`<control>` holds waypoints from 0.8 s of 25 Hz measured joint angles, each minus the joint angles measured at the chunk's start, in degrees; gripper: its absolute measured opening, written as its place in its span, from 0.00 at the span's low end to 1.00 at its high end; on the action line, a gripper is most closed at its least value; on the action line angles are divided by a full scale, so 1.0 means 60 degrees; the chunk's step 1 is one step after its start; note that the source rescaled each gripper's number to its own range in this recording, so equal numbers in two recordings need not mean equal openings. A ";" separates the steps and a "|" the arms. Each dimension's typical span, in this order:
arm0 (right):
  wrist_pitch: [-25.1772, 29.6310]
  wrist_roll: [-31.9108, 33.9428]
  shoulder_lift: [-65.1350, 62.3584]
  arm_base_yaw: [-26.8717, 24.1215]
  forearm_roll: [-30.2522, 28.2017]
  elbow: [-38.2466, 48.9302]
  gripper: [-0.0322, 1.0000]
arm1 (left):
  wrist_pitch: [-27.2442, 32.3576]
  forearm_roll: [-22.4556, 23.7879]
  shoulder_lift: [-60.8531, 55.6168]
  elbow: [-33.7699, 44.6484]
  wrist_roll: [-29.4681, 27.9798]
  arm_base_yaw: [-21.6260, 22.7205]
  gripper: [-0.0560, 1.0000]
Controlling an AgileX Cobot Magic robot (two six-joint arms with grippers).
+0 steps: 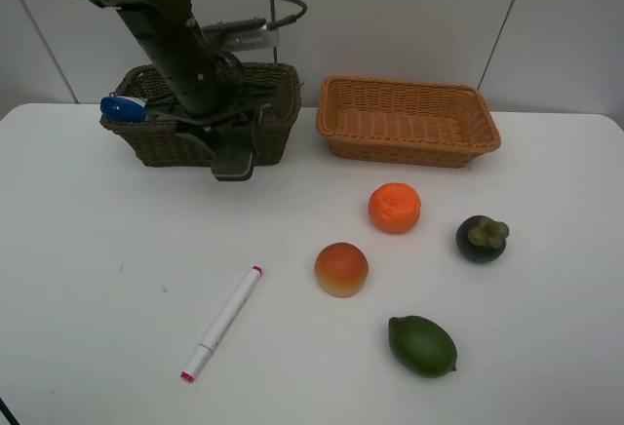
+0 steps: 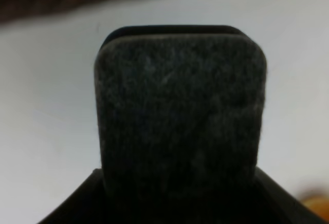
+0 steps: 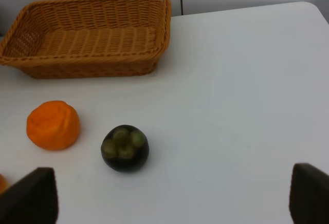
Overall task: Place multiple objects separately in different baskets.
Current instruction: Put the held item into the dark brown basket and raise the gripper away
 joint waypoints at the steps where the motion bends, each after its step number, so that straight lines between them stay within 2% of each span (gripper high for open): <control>1: 0.0000 0.0000 0.0000 0.0000 0.0000 0.0000 1.00 | -0.0326 0.0113 0.0000 -0.0292 0.0177 0.0000 0.55; 7: 0.0000 0.0000 0.0000 0.0000 0.0000 0.0000 1.00 | -0.3977 0.1180 0.0321 -0.0869 0.0683 0.0324 0.55; 9: 0.0000 0.0000 0.0000 0.0000 0.0000 0.0000 1.00 | -0.4871 0.1368 0.0571 -0.0869 0.0714 0.0515 0.55; 11: 0.0000 0.0000 0.0000 0.0000 0.0000 0.0000 1.00 | -0.5505 0.1459 0.0838 -0.0869 0.0714 0.0676 0.55; 14: 0.0000 0.0000 0.0000 0.0000 0.0000 0.0000 1.00 | -0.5692 0.1504 0.1128 -0.0869 0.0753 0.0795 0.55; 15: 0.0000 0.0000 0.0000 0.0000 0.0000 0.0000 1.00 | -0.5667 0.1545 0.1180 -0.0860 0.0755 0.0806 0.58; 16: 0.0000 0.0000 0.0000 0.0000 0.0000 0.0000 1.00 | -0.5587 0.1558 0.1203 -0.0860 0.0755 0.0806 0.66; 18: 0.0000 0.0000 0.0000 0.0000 0.0000 0.0000 1.00 | -0.5354 0.1558 0.1205 -0.0860 0.0755 0.0806 0.88; 20: 0.0000 0.0000 0.0000 0.0000 0.0000 0.0000 1.00 | -0.5050 0.1540 0.1162 -0.0860 0.0747 0.0797 0.96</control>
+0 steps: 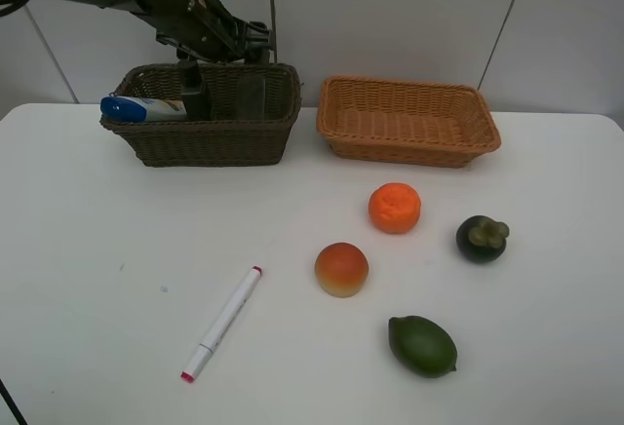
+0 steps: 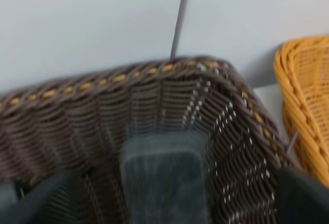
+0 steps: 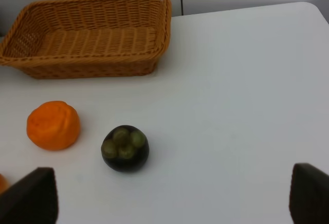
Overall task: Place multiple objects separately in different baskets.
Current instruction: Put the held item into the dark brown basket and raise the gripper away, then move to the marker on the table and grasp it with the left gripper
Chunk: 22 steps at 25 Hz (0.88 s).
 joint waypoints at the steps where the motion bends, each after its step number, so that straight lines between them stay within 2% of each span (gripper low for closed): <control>1: 0.0000 0.0000 0.0000 0.0000 0.0000 0.0000 1.00 | 0.0290 0.0000 -0.0054 0.0000 0.0000 -0.0016 0.98; 4: 0.0000 0.0000 0.0000 0.0000 0.0000 0.0000 1.00 | 0.1260 -0.0018 -0.0413 0.0000 -0.0008 -0.0168 1.00; 7: 0.0000 0.0000 0.0000 0.0000 0.0000 0.0000 1.00 | 0.2641 -0.0279 -0.1076 0.0000 -0.0033 -0.0491 1.00; 12: 0.0000 0.0000 0.0000 0.0000 0.0000 0.0000 1.00 | 0.6186 -0.0525 -0.1727 -0.0027 -0.0041 -0.1313 1.00; 16: 0.0000 0.0000 0.0000 0.0000 0.0000 0.0000 1.00 | 0.8529 -0.0424 -0.1718 -0.0027 -0.0092 -0.2077 1.00; 19: 0.0000 0.0000 0.0000 0.0000 0.0000 0.0000 1.00 | 0.9453 -0.0385 -0.1718 -0.0017 -0.0385 -0.2590 1.00; 22: 0.0000 0.0000 0.0000 0.0000 0.0000 0.0000 1.00 | 0.9492 -0.0441 -0.1789 0.0339 -0.0636 -0.2907 1.00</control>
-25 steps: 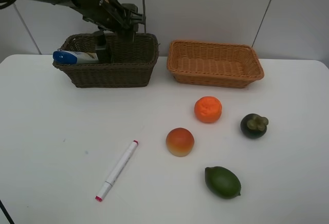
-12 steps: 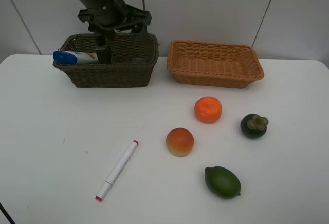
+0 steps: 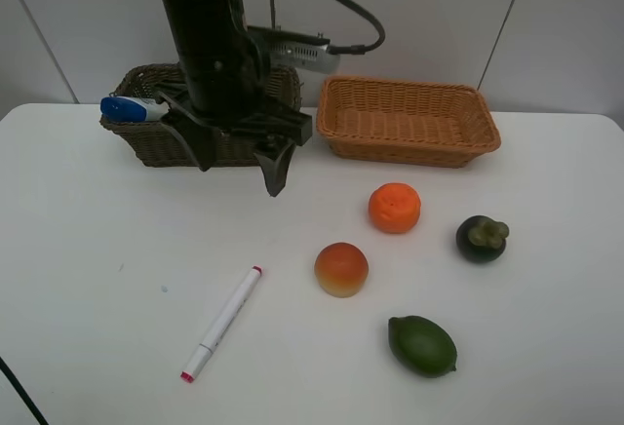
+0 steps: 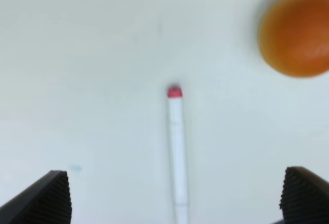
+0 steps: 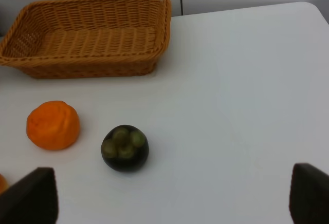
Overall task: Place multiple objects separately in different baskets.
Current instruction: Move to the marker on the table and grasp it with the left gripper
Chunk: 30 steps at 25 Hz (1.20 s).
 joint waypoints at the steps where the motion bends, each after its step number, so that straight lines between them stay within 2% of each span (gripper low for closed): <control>1: 0.0000 0.0000 0.0000 0.0000 0.0000 0.0000 1.00 | 0.0009 -0.0066 -0.0030 0.0233 -0.0046 -0.0095 1.00; 9: 0.0000 0.0000 0.0000 0.0000 0.0000 0.0000 1.00 | -0.0132 -0.0336 -0.0054 0.2584 -0.0209 -0.1098 1.00; 16: 0.0000 0.0000 0.0000 0.0000 0.0000 0.0000 1.00 | -0.2481 -0.0348 0.0074 0.3867 -0.0259 -0.1124 1.00; 22: 0.0000 0.0000 0.0000 0.0000 0.0000 0.0000 1.00 | -0.3960 -0.0241 0.0968 0.4129 -0.0259 -0.1124 1.00; 30: 0.0000 0.0000 0.0000 0.0000 0.0000 0.0000 1.00 | -0.4493 -0.0099 0.1475 0.4151 -0.0259 -0.1124 1.00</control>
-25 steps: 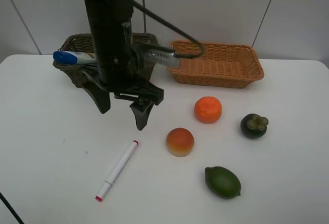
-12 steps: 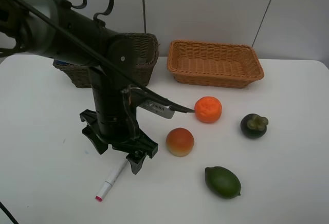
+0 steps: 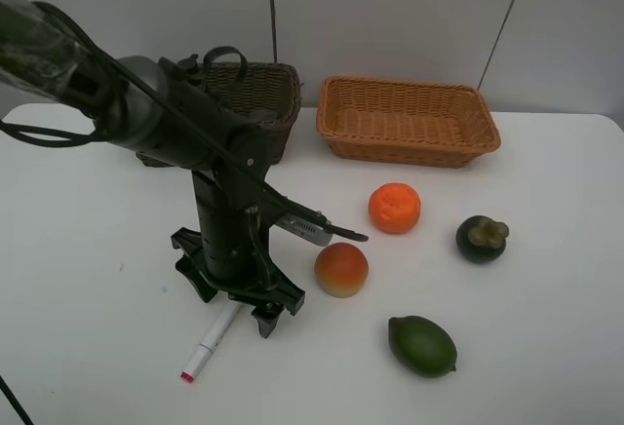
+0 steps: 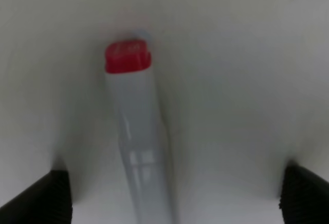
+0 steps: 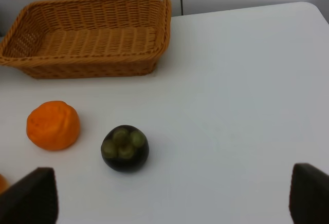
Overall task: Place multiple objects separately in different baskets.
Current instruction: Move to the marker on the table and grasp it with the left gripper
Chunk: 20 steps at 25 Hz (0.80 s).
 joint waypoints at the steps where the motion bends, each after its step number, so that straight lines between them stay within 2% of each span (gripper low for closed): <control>1: 0.0000 0.0000 0.0000 0.0000 0.0000 0.0000 1.00 | 0.0000 0.0000 0.0012 -0.0010 0.0000 0.0000 1.00; 3: 0.0000 0.0000 0.0000 0.0000 0.0000 0.0000 1.00 | 0.0032 0.0027 0.0033 -0.0018 0.0000 0.0000 0.96; 5: 0.0000 0.0000 0.0000 0.0000 0.0000 0.0000 1.00 | 0.0041 0.0140 0.0044 -0.0020 0.0000 0.0000 0.85; 8: 0.0000 0.0000 0.0000 0.0000 0.0000 0.0000 1.00 | -0.0095 0.0157 0.0044 -0.0028 0.0000 0.0000 0.52; 10: 0.0000 0.0000 0.0000 0.0000 0.0000 0.0000 1.00 | -0.0119 0.0157 0.0044 -0.0028 0.0079 0.0000 0.27; 12: 0.0000 0.0000 0.0000 0.0000 0.0000 0.0000 1.00 | -0.0119 0.0157 0.0044 -0.0028 0.0214 0.0000 0.09; 13: 0.0000 0.0000 0.0000 0.0000 0.0000 0.0000 1.00 | -0.0119 0.0149 0.0044 -0.0028 0.0260 0.0000 0.05; 20: 0.0000 0.0000 0.0000 0.0000 0.0000 0.0000 1.00 | -0.0376 0.0042 -0.0895 -0.0359 0.0355 0.0079 0.05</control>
